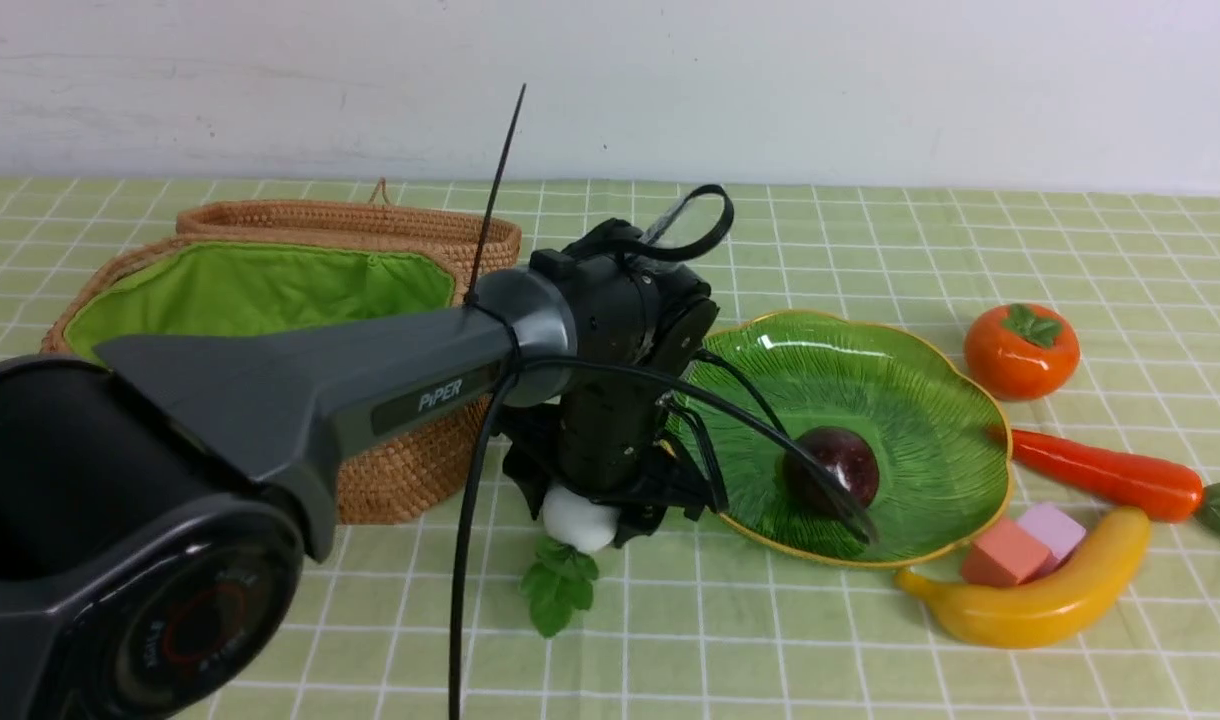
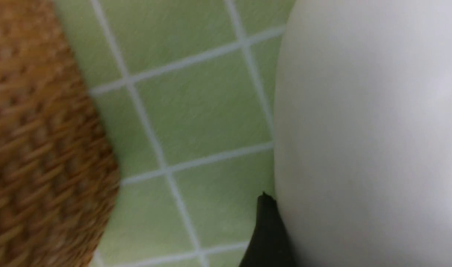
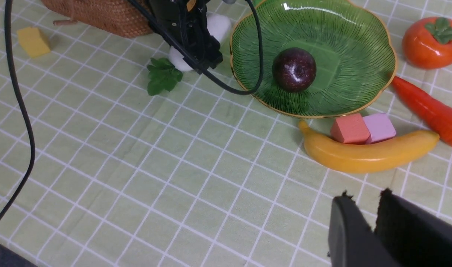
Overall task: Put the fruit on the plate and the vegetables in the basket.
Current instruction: Take a daikon with your left arm and place it on the basket on the left.
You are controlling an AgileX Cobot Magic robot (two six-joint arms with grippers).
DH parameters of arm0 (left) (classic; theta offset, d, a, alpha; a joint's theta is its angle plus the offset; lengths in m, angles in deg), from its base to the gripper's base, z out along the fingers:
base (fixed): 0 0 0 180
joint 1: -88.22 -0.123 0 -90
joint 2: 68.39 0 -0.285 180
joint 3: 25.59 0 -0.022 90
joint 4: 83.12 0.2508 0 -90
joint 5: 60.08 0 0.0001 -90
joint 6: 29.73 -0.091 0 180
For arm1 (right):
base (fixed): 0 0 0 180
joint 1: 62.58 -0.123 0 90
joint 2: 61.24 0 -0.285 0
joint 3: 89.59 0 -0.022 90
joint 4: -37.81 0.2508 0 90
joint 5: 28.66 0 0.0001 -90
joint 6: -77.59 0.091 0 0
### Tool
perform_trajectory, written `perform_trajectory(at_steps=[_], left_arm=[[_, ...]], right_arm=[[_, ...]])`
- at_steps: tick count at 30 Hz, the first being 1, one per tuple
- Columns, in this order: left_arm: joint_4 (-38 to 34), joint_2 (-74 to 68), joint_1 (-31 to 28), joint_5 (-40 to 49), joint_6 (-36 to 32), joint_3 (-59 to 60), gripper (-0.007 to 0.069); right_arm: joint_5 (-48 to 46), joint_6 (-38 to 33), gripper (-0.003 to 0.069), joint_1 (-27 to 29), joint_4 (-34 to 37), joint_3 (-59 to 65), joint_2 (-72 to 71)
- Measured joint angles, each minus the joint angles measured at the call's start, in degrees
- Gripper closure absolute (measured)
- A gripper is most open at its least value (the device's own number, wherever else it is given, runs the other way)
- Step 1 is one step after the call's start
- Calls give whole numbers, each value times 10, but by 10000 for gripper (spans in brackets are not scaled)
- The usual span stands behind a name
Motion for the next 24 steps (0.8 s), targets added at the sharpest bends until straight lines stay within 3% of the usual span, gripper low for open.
perform_trajectory(at_steps=[8, 17, 22, 24], left_arm=[[-3, 100, -1, 26, -8, 3, 113], [26, 251, -6, 18, -102, 3, 113], [55, 295, -59, 29, -170, 3, 113], [50, 302, -108, 29, -215, 6, 113]], right_arm=[[5, 0, 529, 0, 0, 0, 0], [58, 0, 529, 0, 1, 0, 0], [80, -7, 529, 0, 3, 0, 0], [80, -17, 529, 0, 12, 0, 0]])
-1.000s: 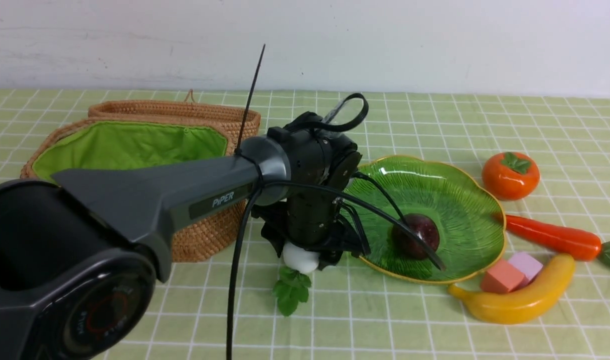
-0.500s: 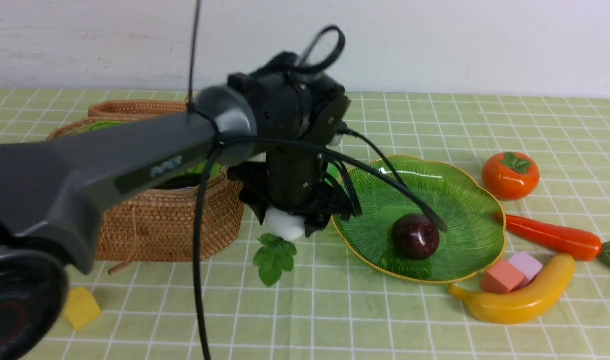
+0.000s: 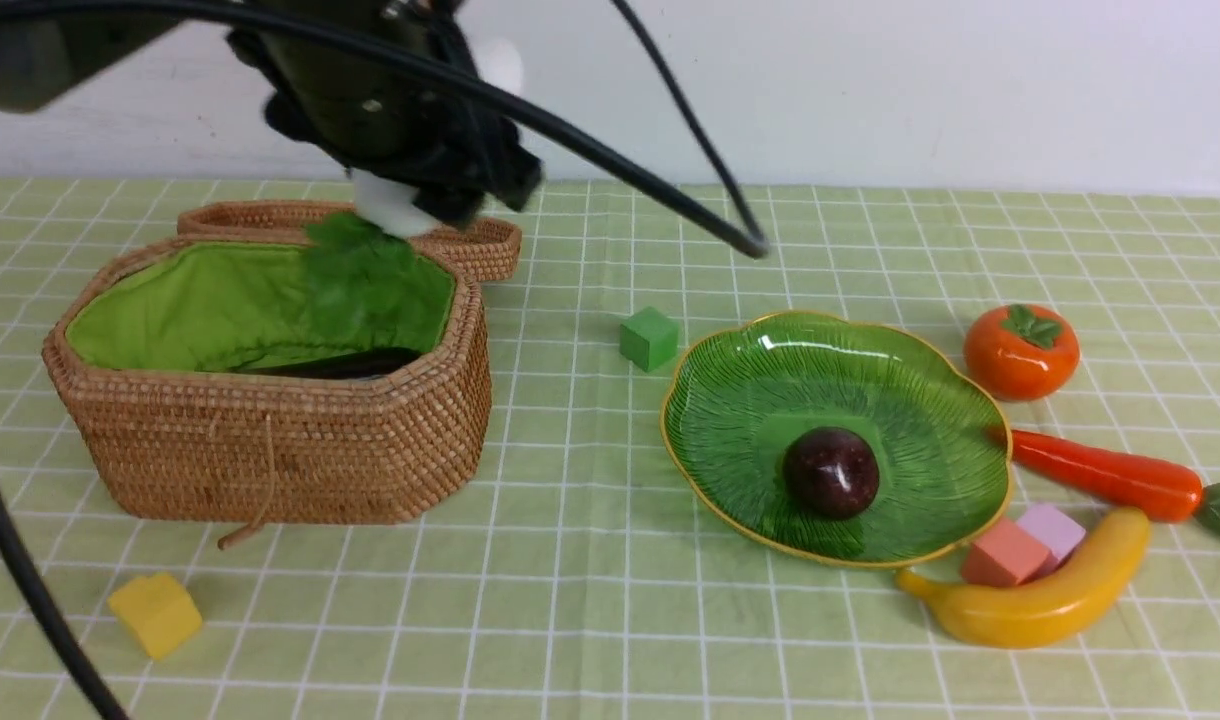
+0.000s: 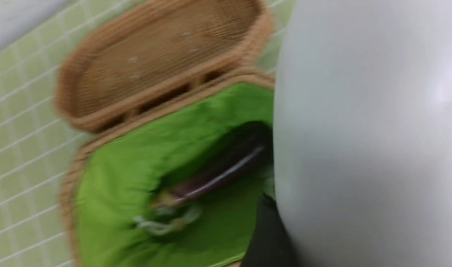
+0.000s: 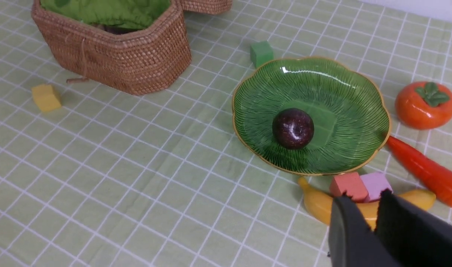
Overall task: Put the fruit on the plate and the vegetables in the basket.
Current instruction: Take a daikon with your left arm and place it on the basket on the left.
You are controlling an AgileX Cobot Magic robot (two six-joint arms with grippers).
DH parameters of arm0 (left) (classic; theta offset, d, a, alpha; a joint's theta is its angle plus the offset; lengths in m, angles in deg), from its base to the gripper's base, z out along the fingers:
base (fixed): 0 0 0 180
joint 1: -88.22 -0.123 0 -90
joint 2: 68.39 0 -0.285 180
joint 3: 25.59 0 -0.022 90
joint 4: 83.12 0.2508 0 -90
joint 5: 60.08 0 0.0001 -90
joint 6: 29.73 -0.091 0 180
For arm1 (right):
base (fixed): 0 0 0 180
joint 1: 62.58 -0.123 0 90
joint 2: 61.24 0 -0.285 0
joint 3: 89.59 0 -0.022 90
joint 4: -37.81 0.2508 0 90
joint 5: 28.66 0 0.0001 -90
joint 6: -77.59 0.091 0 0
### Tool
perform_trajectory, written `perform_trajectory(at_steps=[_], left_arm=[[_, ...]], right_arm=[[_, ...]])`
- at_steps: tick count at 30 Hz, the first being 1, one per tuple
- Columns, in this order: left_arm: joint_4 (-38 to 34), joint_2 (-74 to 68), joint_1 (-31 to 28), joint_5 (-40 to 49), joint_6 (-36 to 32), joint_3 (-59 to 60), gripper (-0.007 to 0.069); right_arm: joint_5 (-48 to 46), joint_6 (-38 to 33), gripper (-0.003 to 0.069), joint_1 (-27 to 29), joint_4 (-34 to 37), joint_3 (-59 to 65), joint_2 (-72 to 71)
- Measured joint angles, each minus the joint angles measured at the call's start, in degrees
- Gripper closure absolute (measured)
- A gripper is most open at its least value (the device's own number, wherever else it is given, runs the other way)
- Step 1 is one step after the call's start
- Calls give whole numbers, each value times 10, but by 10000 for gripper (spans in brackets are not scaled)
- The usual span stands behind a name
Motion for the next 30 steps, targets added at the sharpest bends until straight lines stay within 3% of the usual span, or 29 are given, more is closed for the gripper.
perform_trajectory(at_steps=[7, 10, 17, 24, 30], left_arm=[[-93, -23, -144, -73, -117, 40, 113], [-122, -43, -174, -89, -144, 43, 113], [-125, -71, -184, -90, -160, 46, 113], [-125, -82, -184, -87, -160, 46, 111], [-125, -77, -184, -87, -151, 46, -29]], right_arm=[[9, -45, 529, 0, 44, 0, 0], [39, -73, 529, 0, 67, 0, 0], [117, -97, 529, 0, 113, 0, 0], [119, -100, 529, 0, 118, 0, 0], [119, -100, 529, 0, 120, 0, 0]])
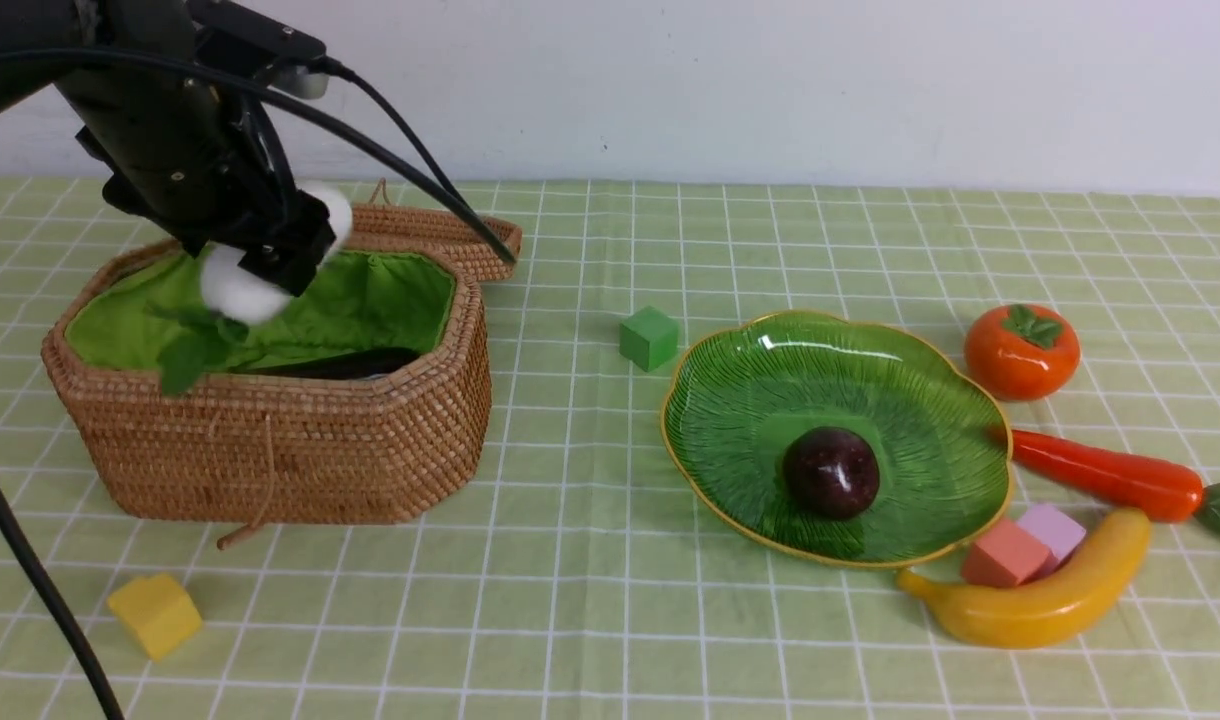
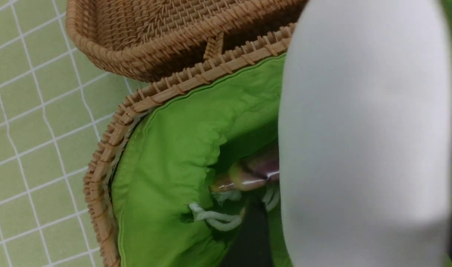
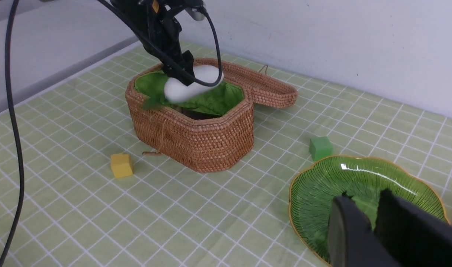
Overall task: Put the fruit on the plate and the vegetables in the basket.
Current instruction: Take a daikon with your left arm and place it on the basket on the left, then use the right arm to grab a banana and put it into the right plate
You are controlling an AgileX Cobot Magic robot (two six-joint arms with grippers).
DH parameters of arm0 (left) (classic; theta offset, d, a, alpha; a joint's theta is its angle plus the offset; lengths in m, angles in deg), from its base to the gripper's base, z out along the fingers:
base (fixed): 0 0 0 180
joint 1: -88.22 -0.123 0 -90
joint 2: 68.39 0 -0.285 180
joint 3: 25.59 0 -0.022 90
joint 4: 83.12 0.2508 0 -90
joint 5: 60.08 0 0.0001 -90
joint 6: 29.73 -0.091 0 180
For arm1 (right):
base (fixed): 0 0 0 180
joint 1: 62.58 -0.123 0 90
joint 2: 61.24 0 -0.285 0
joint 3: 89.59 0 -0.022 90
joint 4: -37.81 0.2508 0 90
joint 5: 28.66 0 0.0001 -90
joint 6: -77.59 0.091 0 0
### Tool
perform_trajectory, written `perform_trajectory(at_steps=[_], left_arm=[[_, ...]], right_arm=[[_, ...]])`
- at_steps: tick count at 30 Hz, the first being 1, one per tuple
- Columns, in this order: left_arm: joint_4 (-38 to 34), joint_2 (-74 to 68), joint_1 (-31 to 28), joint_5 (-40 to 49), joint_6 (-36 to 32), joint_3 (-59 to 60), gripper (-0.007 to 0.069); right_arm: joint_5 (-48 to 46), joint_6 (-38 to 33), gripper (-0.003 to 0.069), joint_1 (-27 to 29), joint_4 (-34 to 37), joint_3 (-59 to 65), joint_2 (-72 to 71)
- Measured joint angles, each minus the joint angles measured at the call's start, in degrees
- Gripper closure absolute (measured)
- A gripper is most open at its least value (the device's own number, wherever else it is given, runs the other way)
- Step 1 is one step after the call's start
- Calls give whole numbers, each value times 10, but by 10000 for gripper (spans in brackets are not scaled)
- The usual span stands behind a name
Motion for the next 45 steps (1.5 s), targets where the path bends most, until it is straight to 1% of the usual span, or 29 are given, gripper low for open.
perform_trajectory(at_steps=[4, 7, 8, 9, 10, 11, 12, 13, 14, 15, 16, 17, 19, 22, 27, 30, 32, 34, 35, 36, 37, 39, 40, 41, 42, 43, 44, 45], left_arm=[[-11, 17, 0, 1, 20, 0, -32], [-28, 39, 0, 1, 34, 0, -3], [-52, 61, 0, 5, 48, 0, 55], [-55, 64, 0, 5, 50, 0, 63], [-83, 88, 0, 13, 66, 0, 154], [-96, 103, 0, 19, 71, 0, 220], [-107, 112, 0, 25, 76, 0, 264], [-107, 116, 0, 25, 77, 0, 280], [-131, 143, 0, 45, 81, 0, 433], [-138, 153, 0, 53, 81, 0, 468], [-144, 164, 0, 62, 81, 0, 520], [-167, 198, 0, 91, 75, 0, 627], [-191, 235, 0, 114, 66, 5, 638], [-220, 289, 0, 120, 54, 34, 638], [-291, 456, 0, 69, 8, 181, 638], [-348, 544, 0, 38, -48, 293, 638], [-397, 602, 0, 17, -105, 368, 638], [-462, 662, 0, -3, -172, 436, 638], [-462, 667, 0, -3, -178, 442, 638], [-491, 691, 0, -8, -207, 471, 638], [-541, 731, 0, -12, -252, 517, 638], [-574, 762, 0, -16, -290, 555, 638], [-577, 765, 0, -16, -294, 555, 638], [-596, 786, 0, -20, -323, 579, 638], [-602, 792, 0, -22, -336, 586, 638], [-606, 801, 0, -25, -352, 592, 638], [-609, 805, 0, -27, -360, 593, 638], [-609, 805, 0, -27, -360, 594, 638]], right_arm=[[-1, 0, 529, 0, 0, 0, 0], [-1, 0, 529, 0, 0, 0, 0], [-1, 0, 528, 0, 0, 0, 0], [-1, 0, 527, 0, 0, 0, 0], [-1, 0, 528, 0, 0, 0, 0], [-1, 0, 528, 0, 0, 0, 0], [-1, 0, 526, 0, 0, 0, 1], [-1, 0, 526, 0, 0, 0, 1], [-2, 0, 524, 0, 0, 0, 3], [-2, 0, 524, 0, 0, 0, 4], [-2, 0, 524, 0, 0, 0, 5], [-9, 0, 523, 0, 0, 0, 9], [-20, 0, 524, 0, 0, 0, 16], [-35, 0, 524, 0, -1, 0, 27], [-49, 1, 524, 0, -20, 0, 68], [-52, 17, 524, 0, -34, 0, 99], [-57, 35, 524, 0, -51, 0, 127], [-66, 57, 524, 0, -73, 0, 154], [-66, 60, 524, 0, -76, 0, 157], [-71, 72, 524, 0, -90, 0, 172], [-78, 94, 522, 0, -121, 1, 202], [-83, 122, 520, 0, -163, 1, 237], [-84, 126, 520, 0, -167, 1, 241], [-88, 155, 519, 0, -205, 1, 271], [-88, 171, 518, 0, -220, 1, 282], [-92, 195, 517, 0, -253, 1, 309], [-94, 209, 517, 1, -272, 1, 325], [-95, 213, 516, 1, -277, 1, 328]])
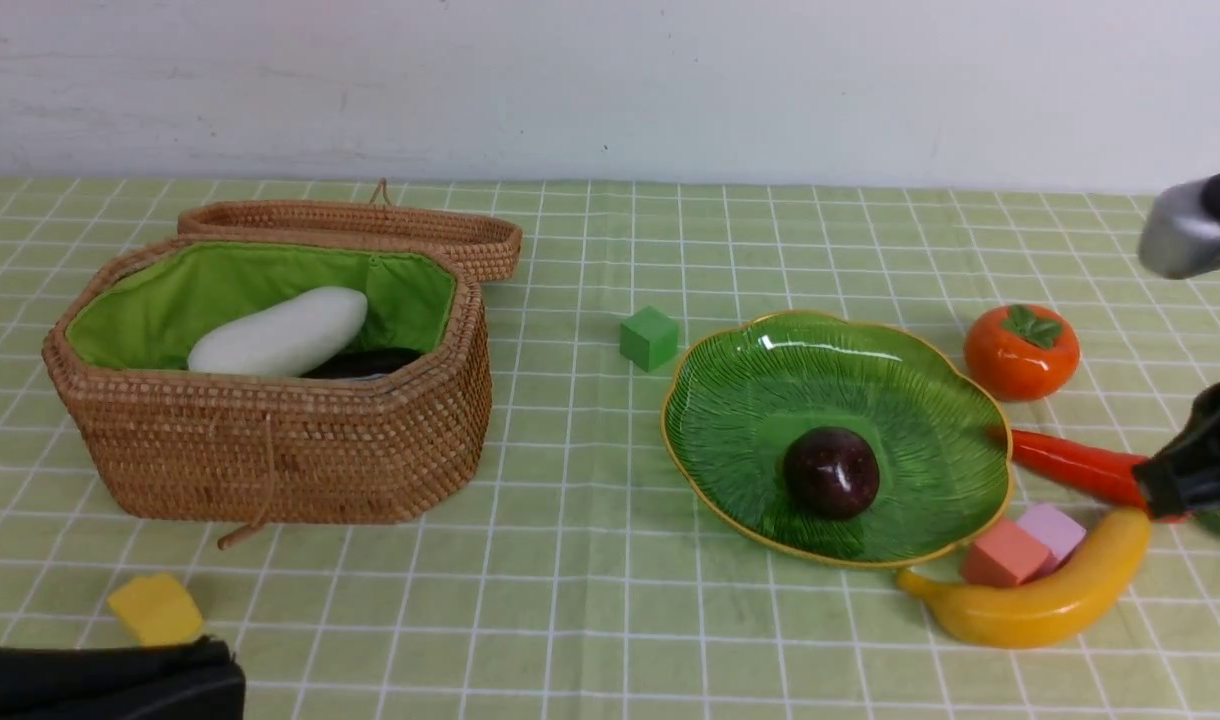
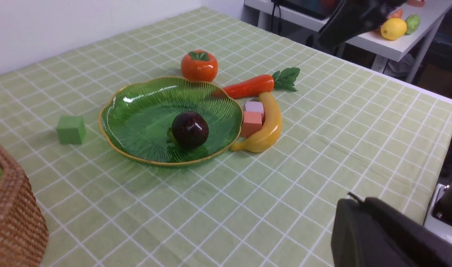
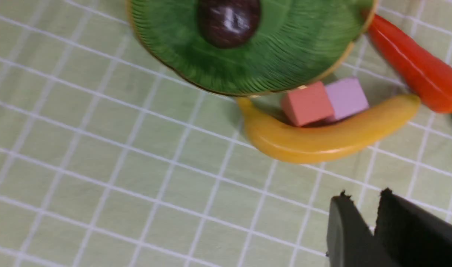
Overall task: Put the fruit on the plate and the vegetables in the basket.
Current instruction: Use the right arm to grab a banana and put it into the right plate
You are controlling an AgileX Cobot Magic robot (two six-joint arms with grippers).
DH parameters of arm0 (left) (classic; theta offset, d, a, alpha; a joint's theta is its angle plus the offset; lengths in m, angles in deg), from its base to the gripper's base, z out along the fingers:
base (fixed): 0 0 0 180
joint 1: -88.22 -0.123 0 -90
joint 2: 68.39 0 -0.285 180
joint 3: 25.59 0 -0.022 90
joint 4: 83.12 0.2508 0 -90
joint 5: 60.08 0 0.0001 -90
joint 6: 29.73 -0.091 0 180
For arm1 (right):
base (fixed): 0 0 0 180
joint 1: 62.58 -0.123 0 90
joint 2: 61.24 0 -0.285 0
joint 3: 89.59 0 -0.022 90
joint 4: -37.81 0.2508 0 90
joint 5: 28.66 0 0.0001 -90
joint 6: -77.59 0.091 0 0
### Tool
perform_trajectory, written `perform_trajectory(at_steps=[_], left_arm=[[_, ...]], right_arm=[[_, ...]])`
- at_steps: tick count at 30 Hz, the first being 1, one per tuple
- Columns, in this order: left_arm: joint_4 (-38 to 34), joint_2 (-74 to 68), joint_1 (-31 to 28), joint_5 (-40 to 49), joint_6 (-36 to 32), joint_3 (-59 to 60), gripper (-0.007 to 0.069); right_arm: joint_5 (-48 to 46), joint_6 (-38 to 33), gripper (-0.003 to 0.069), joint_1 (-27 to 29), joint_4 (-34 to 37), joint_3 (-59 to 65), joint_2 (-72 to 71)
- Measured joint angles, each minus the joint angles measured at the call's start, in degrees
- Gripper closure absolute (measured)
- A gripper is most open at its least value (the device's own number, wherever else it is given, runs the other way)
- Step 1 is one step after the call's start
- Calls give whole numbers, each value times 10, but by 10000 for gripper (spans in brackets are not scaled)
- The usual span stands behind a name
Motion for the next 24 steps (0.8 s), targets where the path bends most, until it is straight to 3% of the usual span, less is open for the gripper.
perform_trajectory(at_steps=[3, 7, 11, 14, 15, 21, 24], left_arm=[[-6, 5, 0, -6, -6, 0, 638], [-7, 5, 20, -14, -8, 2, 638], [-7, 5, 55, -18, -8, 2, 638], [-6, 5, 64, -25, -8, 2, 638], [-5, 5, 65, -39, -8, 2, 638], [-5, 5, 65, -91, -8, 2, 638], [-5, 5, 65, -95, -8, 2, 638]], right_arm=[[-6, 46, 513, 24, -47, 0, 53], [8, 78, 510, 104, -30, 0, 104], [42, 84, 495, 205, 72, 0, 164], [74, 80, 460, 249, 143, 0, 214], [96, 65, 417, 269, 186, 0, 245], [156, 10, 269, 282, 260, 0, 317], [181, 6, 239, 282, 267, 0, 339]])
